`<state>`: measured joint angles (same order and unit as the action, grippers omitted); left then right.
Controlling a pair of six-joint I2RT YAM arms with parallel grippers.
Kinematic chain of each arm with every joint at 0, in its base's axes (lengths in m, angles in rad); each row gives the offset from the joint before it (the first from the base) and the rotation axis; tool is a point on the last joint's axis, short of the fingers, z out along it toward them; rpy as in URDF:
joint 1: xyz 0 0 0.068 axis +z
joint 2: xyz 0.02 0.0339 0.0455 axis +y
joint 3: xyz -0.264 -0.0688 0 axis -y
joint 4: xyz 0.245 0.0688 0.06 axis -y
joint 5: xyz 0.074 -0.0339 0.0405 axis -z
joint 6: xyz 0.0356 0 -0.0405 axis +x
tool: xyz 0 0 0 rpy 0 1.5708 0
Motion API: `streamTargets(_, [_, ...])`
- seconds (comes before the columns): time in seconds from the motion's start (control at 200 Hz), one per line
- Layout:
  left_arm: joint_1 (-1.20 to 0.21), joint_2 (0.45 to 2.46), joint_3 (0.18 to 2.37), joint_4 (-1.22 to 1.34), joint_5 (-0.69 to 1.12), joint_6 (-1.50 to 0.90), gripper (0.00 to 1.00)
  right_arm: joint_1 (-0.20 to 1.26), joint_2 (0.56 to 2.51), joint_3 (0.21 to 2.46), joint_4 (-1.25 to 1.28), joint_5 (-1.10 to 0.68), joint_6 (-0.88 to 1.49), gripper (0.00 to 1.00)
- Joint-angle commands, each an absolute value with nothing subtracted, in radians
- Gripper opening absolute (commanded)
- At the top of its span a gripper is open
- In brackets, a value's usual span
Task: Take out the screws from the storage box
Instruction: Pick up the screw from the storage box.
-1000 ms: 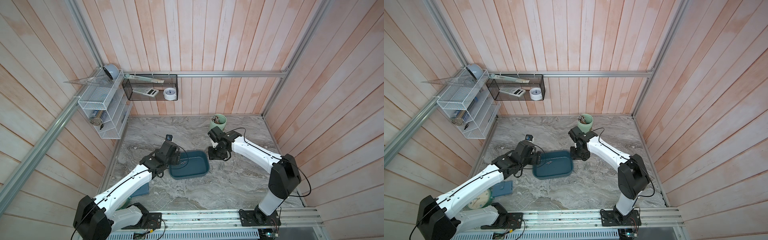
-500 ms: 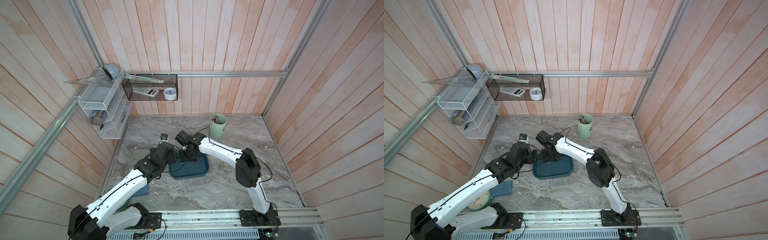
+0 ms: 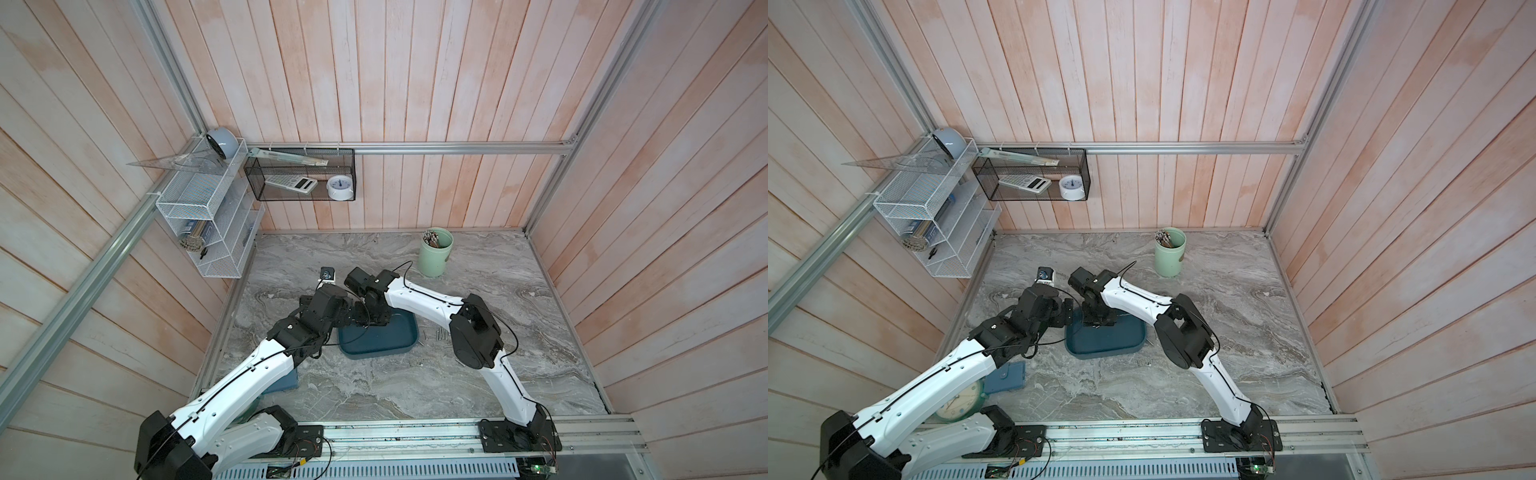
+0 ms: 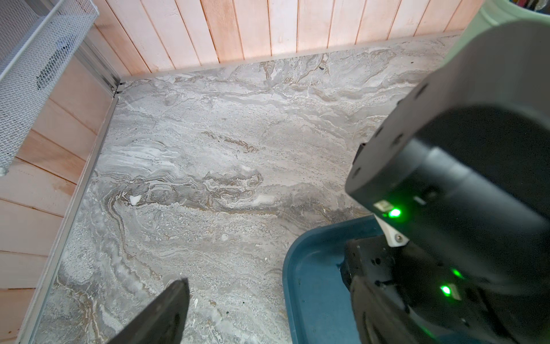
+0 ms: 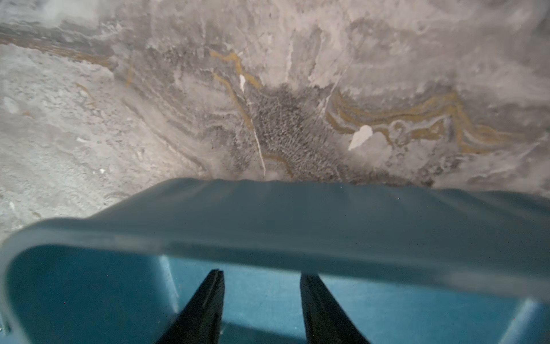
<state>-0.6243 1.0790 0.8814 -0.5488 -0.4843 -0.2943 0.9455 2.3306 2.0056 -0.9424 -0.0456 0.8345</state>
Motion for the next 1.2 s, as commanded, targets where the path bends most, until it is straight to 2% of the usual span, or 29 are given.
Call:
streamTargets(0.0, [-0.627, 1.072, 0.870, -0.532, -0.505, -0.278, 0.91, 0.939, 2.363, 2.041, -0.967, -0.006, 0.854, 0.46])
streamTargets(0.225, [-0.627, 1.075, 0.872, -0.532, -0.505, -0.277, 0.90, 0.937, 2.406, 2.061, -0.975, -0.001, 0.856, 0.36])
streamTargets(0.47, [-0.626, 1.077, 0.868, -0.531, -0.505, -0.275, 0.90, 0.932, 2.443, 2.066, -0.993, 0.001, 0.854, 0.35])
streamTargets(0.54, [-0.627, 1.076, 0.870, -0.530, -0.505, -0.275, 0.91, 0.930, 2.447, 2.066, -1.002, 0.004, 0.848, 0.26])
streamTargets(0.665, [-0.627, 1.077, 0.870, -0.528, -0.505, -0.275, 0.91, 0.930, 2.442, 2.064, -1.020, 0.017, 0.837, 0.17])
streamTargets(0.84, [-0.627, 1.081, 0.870, -0.529, -0.505, -0.276, 0.91, 0.930, 2.421, 2.039, -1.022, 0.016, 0.824, 0.17])
streamTargets(1.0, [-0.627, 1.080, 0.870, -0.528, -0.506, -0.275, 0.91, 0.930, 2.420, 2.036, -1.040, 0.029, 0.815, 0.23])
streamTargets(1.195, [-0.627, 1.080, 0.869, -0.528, -0.506, -0.276, 0.91, 0.930, 2.446, 2.049, -1.078, 0.030, 0.809, 0.24])
